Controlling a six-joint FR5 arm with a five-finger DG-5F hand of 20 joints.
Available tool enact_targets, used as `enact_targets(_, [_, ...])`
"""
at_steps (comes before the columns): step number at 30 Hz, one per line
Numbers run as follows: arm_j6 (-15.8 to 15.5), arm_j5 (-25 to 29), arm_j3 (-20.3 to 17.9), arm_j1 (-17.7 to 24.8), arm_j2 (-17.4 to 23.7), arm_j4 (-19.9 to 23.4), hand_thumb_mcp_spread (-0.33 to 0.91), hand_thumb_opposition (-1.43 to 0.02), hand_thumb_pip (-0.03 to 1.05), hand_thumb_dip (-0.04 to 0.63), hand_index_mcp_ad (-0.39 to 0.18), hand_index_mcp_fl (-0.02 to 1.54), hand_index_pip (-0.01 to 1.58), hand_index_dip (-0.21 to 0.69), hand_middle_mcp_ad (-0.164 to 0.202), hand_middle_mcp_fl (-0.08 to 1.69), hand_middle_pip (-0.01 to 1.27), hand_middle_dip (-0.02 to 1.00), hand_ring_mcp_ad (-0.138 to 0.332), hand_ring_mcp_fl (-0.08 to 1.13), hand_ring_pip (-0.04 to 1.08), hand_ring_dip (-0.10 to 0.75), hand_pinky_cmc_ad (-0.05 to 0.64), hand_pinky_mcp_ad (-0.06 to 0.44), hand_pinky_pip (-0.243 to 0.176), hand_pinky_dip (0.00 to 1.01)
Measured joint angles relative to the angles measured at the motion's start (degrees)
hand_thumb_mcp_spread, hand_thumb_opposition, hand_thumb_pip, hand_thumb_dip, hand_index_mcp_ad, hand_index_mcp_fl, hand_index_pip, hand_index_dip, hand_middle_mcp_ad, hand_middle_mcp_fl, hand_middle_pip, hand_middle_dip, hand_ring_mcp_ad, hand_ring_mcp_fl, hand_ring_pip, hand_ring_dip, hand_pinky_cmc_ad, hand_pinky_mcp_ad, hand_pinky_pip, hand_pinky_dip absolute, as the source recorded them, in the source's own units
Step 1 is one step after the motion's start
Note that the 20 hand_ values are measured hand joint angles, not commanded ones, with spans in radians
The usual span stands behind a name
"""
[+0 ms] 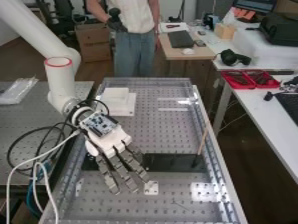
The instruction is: Grab the bearing and place it in the white container
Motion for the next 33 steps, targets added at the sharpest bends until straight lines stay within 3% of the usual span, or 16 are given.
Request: enact_targets(33, [-2.4,-0.4,0.1,-0.7,-0.6,1.1,0.37,-0.83,0.69,0.298,-0.075,0.14,1.42,0.236,0.068,0.02,0.13,0.20,0.143,0.01,0.09,0.087,0.389,0.295,-0.075,0.28])
